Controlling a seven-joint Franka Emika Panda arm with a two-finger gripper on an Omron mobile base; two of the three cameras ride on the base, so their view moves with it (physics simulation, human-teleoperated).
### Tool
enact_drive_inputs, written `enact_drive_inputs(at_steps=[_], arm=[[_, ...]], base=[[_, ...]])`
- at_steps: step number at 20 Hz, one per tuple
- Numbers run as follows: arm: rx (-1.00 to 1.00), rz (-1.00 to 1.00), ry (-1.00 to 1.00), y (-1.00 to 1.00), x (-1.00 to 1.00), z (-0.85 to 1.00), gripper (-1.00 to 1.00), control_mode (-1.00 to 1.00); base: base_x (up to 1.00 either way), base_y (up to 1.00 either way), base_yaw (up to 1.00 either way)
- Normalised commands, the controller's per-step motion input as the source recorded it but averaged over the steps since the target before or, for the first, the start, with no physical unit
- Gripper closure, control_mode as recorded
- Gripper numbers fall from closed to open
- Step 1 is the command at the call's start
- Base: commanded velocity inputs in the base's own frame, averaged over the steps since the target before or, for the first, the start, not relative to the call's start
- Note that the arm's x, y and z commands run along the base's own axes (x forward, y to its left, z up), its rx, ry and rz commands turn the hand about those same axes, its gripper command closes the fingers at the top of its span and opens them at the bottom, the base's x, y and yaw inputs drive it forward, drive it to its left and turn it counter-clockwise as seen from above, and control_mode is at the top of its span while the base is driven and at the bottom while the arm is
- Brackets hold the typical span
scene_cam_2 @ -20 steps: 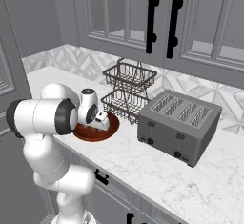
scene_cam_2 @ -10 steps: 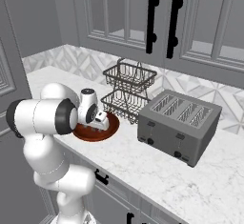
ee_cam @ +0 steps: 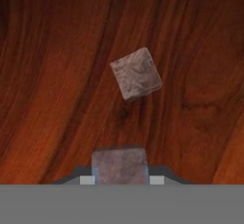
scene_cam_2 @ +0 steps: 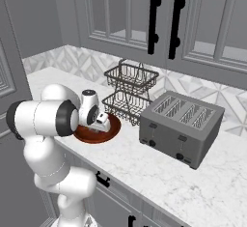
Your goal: Grab a lemon wedge from the fridge and one ice cube from the ice bowl, and put them in the glass of lemonade.
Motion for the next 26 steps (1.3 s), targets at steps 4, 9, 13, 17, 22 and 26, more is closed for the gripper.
enact_drive_inputs(at_steps=[4, 9, 13, 17, 22, 26], arm=[[0.00, 0.00, 0.00, 0.00, -0.09, 0.00, 1.00, -1.00], [0.00, 0.00, 0.00, -0.02, 0.00, 0.00, 1.00, -1.00], [0.00, 0.00, -0.22, 0.00, -0.07, 0.29, 1.00, -1.00], [0.00, 0.00, -0.29, 0.00, -0.06, 0.45, 1.00, -1.00], [0.00, 0.00, -0.30, 0.02, -0.01, 0.33, 1.00, -1.00], [0.00, 0.00, -0.25, 0.11, 0.00, 0.30, 1.00, -1.00]], base=[[0.00, 0.00, 0.00], [0.00, 0.00, 0.00], [0.00, 0.00, 0.00], [0.00, 0.00, 0.00], [0.00, 0.00, 0.00], [0.00, 0.00, 0.00]])
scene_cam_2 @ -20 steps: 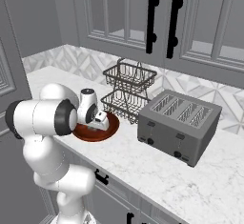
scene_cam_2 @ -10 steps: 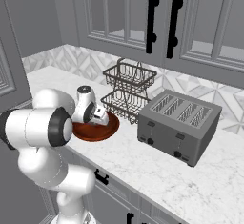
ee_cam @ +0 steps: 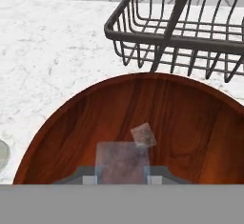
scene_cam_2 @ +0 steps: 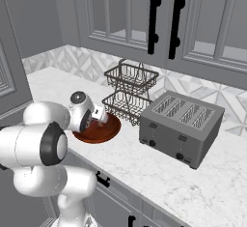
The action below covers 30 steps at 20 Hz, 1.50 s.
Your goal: Grab a lemon wedge from the fridge and one ice cube from the ice bowl, and put them in the glass of lemonade.
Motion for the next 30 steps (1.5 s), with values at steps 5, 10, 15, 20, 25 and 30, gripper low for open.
enact_drive_inputs(at_steps=[5, 10, 15, 20, 25, 30], arm=[[0.00, 0.28, -0.03, 0.38, -0.15, 0.37, 1.00, -1.00], [-0.05, 0.40, 0.08, 0.51, 0.00, 0.93, 1.00, -1.00], [-0.34, 0.15, 0.34, 0.87, 0.08, 0.21, 1.00, -1.00], [-0.08, 0.05, -0.10, 0.40, 0.04, 0.01, 1.00, -1.00], [0.01, 0.09, -0.19, 0.00, -0.01, 0.18, 1.00, -1.00], [0.00, 0.18, 0.04, 0.11, 0.23, 0.02, 1.00, -1.00]], base=[[0.00, 0.00, 0.00], [0.00, 0.00, 0.00], [0.00, 0.00, 0.00], [0.00, 0.00, 0.00], [0.00, 0.00, 0.00], [0.00, 0.00, 0.00]])
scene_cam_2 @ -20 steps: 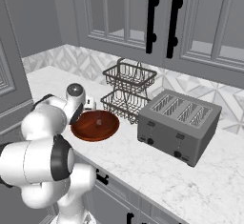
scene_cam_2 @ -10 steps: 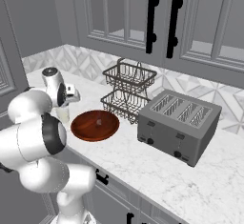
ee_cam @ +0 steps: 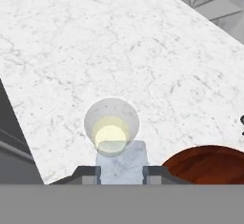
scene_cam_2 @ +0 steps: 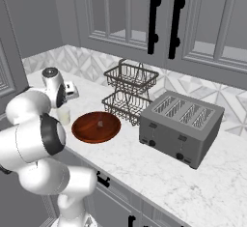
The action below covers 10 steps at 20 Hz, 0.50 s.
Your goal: Grab a lemon wedge from the fridge and one ice cube from the ice bowl, and put them in the glass of lemonade.
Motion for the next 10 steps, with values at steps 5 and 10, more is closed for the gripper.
enact_drive_inputs(at_steps=[5, 10], arm=[[-0.01, 0.10, 0.04, 0.06, 0.00, -0.02, 1.00, -1.00], [-0.02, 0.00, 0.00, 0.00, 0.03, -0.12, 1.00, -1.00]], base=[[0.00, 0.00, 0.00], [0.00, 0.00, 0.00]])
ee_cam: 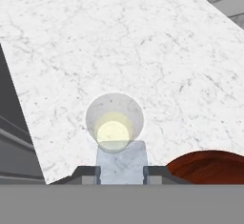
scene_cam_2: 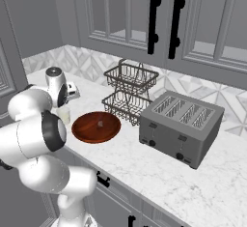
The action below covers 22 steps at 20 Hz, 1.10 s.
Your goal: Grab a lemon wedge from the fridge and one ice cube from the ice bowl, and put them in the glass of lemonade.
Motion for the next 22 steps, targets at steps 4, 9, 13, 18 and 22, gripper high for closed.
enact_drive_inputs(at_steps=[4, 9, 13, 18, 22], arm=[[-0.01, 0.00, 0.00, 0.07, 0.00, -0.02, 1.00, -1.00], [0.00, 0.00, 0.00, 0.00, 0.02, 0.00, 1.00, -1.00], [0.00, 0.00, 0.00, 0.00, 0.20, 0.00, 1.00, -1.00], [0.00, 0.00, 0.00, 0.00, 0.38, -0.04, 1.00, -1.00], [0.00, 0.09, 0.04, 0.00, 0.14, -0.01, 1.00, -1.00]], base=[[0.00, 0.00, 0.00], [0.00, 0.00, 0.00], [0.00, 0.00, 0.00], [0.00, 0.00, 0.00], [0.00, 0.00, 0.00]])
